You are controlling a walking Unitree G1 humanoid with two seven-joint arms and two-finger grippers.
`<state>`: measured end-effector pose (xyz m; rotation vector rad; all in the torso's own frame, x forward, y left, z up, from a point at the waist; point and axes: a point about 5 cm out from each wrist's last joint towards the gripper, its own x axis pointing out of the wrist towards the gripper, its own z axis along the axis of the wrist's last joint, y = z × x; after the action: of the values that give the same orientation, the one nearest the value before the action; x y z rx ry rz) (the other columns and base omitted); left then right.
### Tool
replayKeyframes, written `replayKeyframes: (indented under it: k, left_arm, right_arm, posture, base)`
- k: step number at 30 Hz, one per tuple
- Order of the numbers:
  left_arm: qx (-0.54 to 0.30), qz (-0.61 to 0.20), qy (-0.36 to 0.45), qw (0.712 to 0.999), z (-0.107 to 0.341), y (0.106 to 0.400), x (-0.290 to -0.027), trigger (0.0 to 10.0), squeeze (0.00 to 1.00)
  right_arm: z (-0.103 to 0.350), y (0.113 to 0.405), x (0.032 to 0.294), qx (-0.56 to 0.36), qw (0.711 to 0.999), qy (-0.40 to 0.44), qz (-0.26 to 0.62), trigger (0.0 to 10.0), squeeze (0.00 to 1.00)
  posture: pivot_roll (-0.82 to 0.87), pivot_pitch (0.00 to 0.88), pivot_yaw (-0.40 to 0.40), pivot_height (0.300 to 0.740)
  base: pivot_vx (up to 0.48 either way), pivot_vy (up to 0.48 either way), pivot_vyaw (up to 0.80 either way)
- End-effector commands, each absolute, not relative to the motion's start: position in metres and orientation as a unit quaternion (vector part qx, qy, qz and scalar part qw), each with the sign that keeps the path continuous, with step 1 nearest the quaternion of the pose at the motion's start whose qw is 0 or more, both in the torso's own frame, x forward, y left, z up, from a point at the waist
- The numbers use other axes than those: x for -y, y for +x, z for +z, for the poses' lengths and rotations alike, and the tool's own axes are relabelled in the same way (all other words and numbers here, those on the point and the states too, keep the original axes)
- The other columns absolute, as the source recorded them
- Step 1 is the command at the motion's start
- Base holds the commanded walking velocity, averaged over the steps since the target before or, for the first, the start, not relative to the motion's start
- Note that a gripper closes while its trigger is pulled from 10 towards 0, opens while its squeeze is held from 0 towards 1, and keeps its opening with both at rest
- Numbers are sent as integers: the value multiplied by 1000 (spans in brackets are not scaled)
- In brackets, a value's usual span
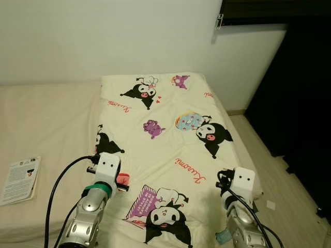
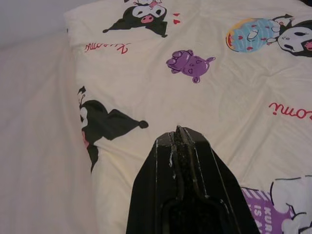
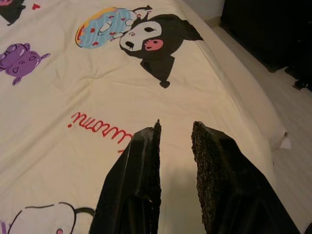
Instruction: Clean up the room
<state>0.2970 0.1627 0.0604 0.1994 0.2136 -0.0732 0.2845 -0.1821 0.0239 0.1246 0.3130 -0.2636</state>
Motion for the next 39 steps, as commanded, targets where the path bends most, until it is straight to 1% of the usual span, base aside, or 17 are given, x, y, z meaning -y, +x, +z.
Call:
replayKeyframes:
  k: [1,39]
  left_arm:
    - [-119,-36,105,987,56,295,-164,10000,0]
    - [-115,-40,96,988,59,296,-163,10000,0]
  right_arm:
    - [19,283,179,-171,975,65,-128,10000,0]
    - [18,284,182,-177,972,77,-138,10000,0]
  posture:
    - [122,0,12,740]
    - [124,1,21,740]
  base:
    - [0,0,0]
    - [0,0,0]
